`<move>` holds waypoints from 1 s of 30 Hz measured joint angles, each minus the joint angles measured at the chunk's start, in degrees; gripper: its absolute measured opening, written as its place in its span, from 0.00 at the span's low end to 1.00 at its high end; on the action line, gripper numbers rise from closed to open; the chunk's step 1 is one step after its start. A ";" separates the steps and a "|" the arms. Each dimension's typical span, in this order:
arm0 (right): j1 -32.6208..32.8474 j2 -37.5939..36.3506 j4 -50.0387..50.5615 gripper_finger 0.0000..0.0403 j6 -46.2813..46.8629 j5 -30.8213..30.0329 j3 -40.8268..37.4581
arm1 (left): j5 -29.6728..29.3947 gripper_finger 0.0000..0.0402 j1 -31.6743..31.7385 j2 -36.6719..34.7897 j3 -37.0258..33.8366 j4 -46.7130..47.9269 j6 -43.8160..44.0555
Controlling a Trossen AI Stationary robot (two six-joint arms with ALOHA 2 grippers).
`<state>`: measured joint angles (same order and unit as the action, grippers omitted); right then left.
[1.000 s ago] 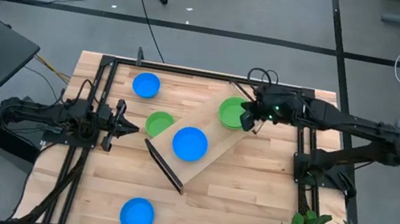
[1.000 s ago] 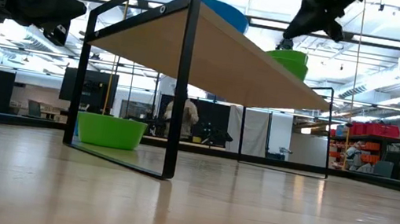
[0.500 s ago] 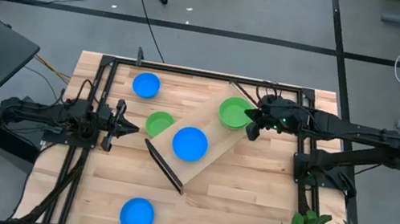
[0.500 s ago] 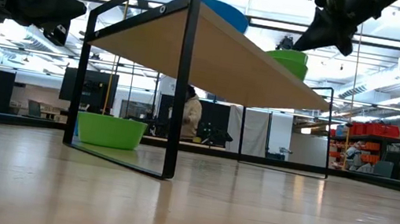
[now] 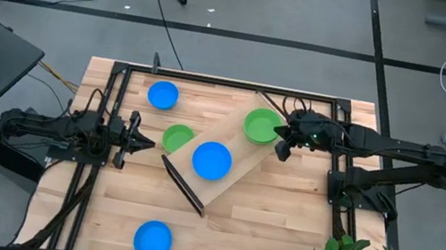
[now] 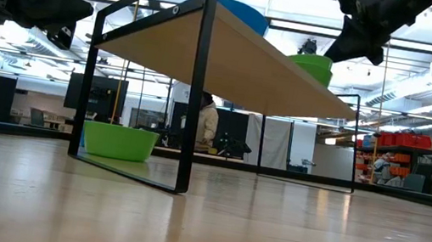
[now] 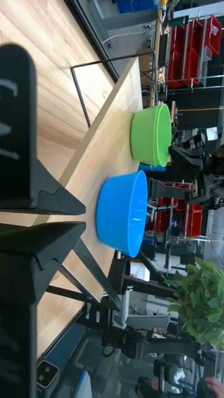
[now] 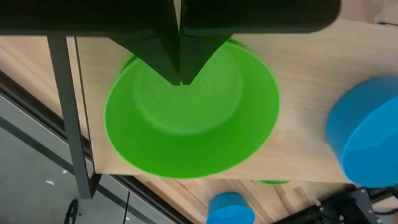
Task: Pick & Place Mini bowls
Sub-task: Stack the bottom green bowl on top of the green bowl on the shelf, then stack the bottom blue bowl on top of the blue bowl on the shelf
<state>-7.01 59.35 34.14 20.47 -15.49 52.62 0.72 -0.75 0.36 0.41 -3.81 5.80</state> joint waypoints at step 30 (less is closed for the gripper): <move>0.15 0.04 -0.33 0.00 -0.02 2.10 0.02 | 0.01 0.08 0.00 0.00 0.01 0.00 0.00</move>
<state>-6.85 59.40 33.81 20.45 -13.39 52.64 0.73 -0.75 0.36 0.42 -3.81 5.81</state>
